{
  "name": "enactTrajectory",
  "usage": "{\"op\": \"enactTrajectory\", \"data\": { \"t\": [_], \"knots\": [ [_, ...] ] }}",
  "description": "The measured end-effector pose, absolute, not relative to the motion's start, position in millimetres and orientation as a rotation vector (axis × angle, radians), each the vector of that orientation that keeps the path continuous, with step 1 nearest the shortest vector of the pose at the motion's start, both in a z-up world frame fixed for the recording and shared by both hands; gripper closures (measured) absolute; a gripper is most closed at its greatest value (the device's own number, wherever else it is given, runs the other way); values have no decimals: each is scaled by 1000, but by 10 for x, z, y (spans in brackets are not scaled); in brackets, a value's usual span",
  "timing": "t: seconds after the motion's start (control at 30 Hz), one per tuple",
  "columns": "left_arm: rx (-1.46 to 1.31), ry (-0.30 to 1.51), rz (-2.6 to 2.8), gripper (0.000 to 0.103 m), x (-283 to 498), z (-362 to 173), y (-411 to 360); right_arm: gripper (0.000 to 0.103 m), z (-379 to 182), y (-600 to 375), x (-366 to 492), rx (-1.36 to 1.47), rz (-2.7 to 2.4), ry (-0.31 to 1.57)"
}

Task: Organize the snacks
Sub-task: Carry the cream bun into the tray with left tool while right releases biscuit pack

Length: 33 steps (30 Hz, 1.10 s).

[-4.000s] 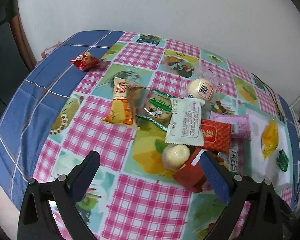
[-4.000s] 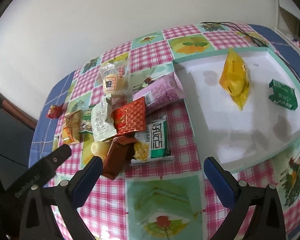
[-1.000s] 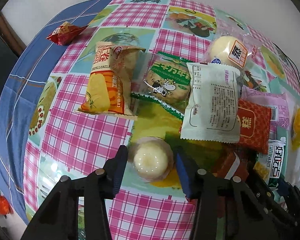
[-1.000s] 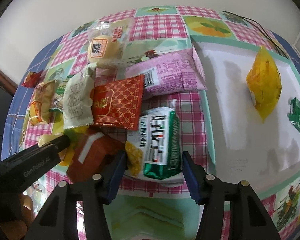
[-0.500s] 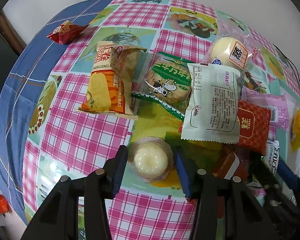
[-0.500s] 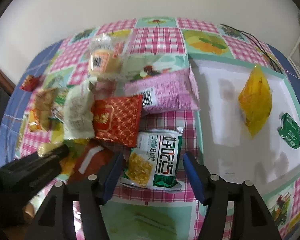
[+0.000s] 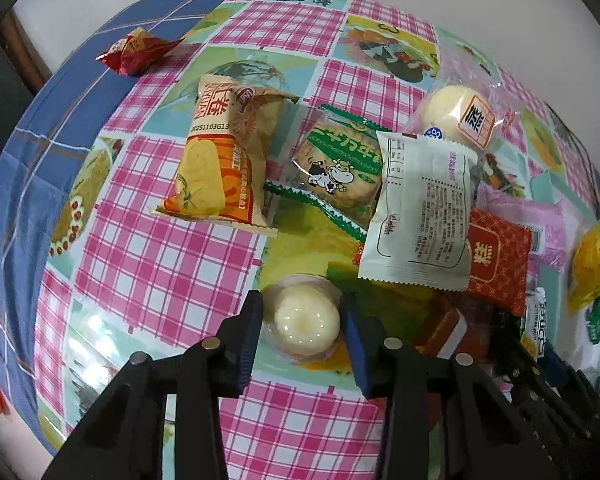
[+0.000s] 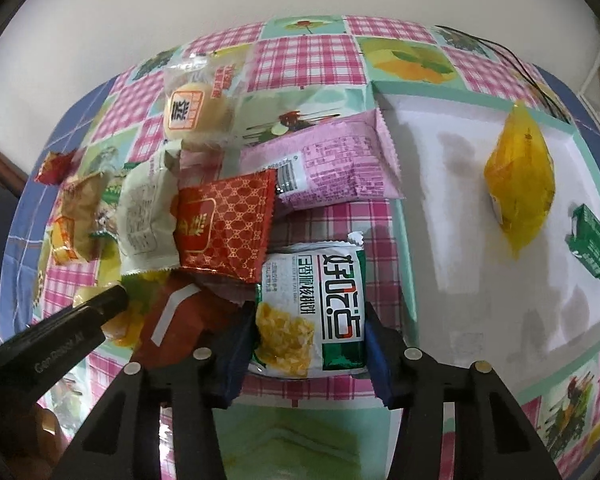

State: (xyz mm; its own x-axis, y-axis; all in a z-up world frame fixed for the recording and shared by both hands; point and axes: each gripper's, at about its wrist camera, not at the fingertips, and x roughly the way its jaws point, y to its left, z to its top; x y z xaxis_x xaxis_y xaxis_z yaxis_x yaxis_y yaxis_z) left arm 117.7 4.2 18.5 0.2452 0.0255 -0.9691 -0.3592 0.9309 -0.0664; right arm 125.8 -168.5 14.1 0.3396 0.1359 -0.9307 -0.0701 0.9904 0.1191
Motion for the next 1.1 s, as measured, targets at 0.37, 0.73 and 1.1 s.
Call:
{"op": "enactTrajectory", "data": {
  "t": [0.37, 0.73, 1.1],
  "knots": [
    [-405, 1294, 250, 66, 1109, 225, 210, 50, 399, -1843, 1230, 116, 118, 1203],
    [-422, 1168, 253, 66, 1065, 679, 398, 50, 778, -1782, 1108, 143, 164, 1112],
    [-403, 1149, 221, 66, 1075, 810, 133, 50, 715, -1959, 1137, 156, 130, 1140]
  ]
}}
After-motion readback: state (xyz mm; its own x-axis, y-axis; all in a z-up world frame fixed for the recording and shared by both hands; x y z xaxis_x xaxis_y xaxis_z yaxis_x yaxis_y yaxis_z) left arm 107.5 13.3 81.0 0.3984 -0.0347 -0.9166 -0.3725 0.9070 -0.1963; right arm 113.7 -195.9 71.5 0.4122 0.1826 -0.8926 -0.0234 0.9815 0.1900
